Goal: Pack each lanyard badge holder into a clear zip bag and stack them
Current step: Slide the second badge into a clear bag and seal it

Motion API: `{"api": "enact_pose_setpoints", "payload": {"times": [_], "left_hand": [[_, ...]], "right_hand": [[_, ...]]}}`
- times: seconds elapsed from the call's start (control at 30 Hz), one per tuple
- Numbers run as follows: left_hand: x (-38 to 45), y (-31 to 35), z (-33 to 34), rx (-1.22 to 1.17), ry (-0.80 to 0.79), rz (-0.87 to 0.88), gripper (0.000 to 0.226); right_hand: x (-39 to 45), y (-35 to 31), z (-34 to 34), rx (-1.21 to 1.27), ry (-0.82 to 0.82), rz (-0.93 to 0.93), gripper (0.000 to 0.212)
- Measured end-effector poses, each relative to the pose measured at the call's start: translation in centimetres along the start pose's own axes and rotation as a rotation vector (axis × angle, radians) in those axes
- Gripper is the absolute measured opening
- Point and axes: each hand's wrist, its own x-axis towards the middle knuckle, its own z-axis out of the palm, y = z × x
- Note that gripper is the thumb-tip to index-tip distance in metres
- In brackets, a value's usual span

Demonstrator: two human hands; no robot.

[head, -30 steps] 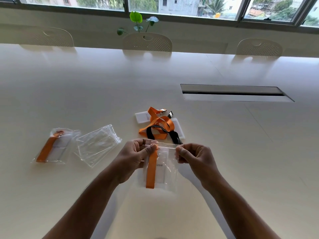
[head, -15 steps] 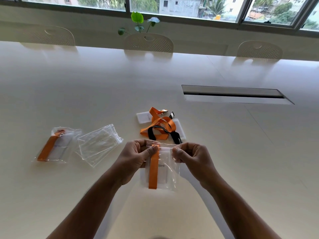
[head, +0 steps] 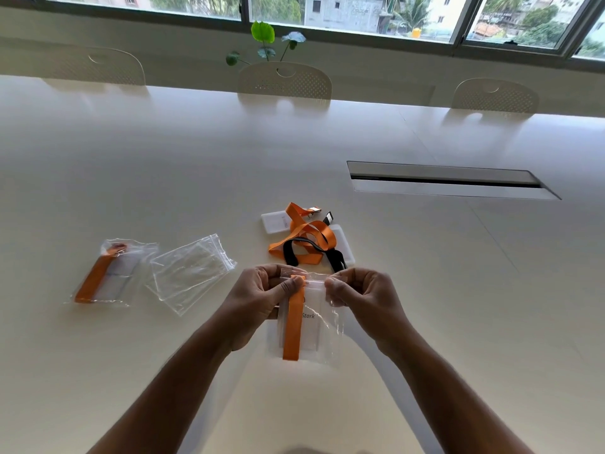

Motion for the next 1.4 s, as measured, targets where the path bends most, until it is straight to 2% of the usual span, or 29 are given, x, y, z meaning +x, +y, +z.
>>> {"api": "enact_pose_setpoints", "payload": {"times": [0.2, 0.3, 0.4, 0.6, 0.7, 0.8, 0.9, 1.0, 1.07, 1.13, 1.2, 1.3, 1.4], "left_hand": [[-0.4, -0.2, -0.4, -0.011, -0.038, -0.027, 0.050], [-1.0, -0.7, -1.0, -0.034, -0.106, -0.078, 0.055], [-1.6, -1.0, -1.7, -0.037, -0.084, -0.087, 0.060], [-2.1, -0.7, -3.8, 0.005, 0.018, -0.031, 0.057], [-2.5, -0.7, -5.0, -0.005, 0.059, -0.014, 0.055], [-2.9, -0.6, -6.7, -0.027, 0.097, -0.002, 0.054], [-3.1, -0.5, -8.7, -0.012, 0.121, 0.017, 0.053], [-3.4, -0.3, -11.1, -0.004, 0.172, 0.033, 0.060], [-3.7, -0.2, -12.8, 0.019, 0.202, 0.056, 0.064], [-4.0, 0.1, -14.8, 0.104, 0.294, 0.112, 0.061], [-4.3, 0.4, -17.1, 0.236, 0.467, 0.209, 0.050], [-5.0, 0.8, -21.0, 0.476, 0.740, 0.348, 0.031], [-5.5, 0.5, -24.1, 0.656, 0.844, 0.368, 0.022]], "right_hand": [[0.4, -0.1, 0.4, 0.004, -0.013, 0.057, 0.012], [0.5, -0.5, 0.5, 0.077, -0.072, 0.088, 0.018], [0.6, -0.7, 0.9, 0.146, -0.099, 0.087, 0.024], [0.5, -0.3, 3.3, 0.163, 0.083, -0.015, 0.038], [0.5, -0.3, 5.1, 0.202, 0.142, 0.032, 0.044], [0.4, -0.5, 6.9, 0.237, -0.046, 0.091, 0.063], [0.4, -0.9, 9.1, 0.206, -0.200, 0.053, 0.075], [1.1, -1.7, 11.8, 0.214, -0.192, 0.005, 0.073], [1.9, -2.5, 13.5, 0.226, -0.214, -0.016, 0.057], [2.6, -3.1, 15.4, 0.225, -0.237, -0.019, 0.035], [3.6, -3.5, 17.4, 0.240, -0.208, 0.036, 0.024], [5.3, -4.3, 20.9, 0.281, -0.151, 0.114, 0.023], [6.6, -4.9, 24.2, 0.271, -0.149, 0.145, 0.023]]}}
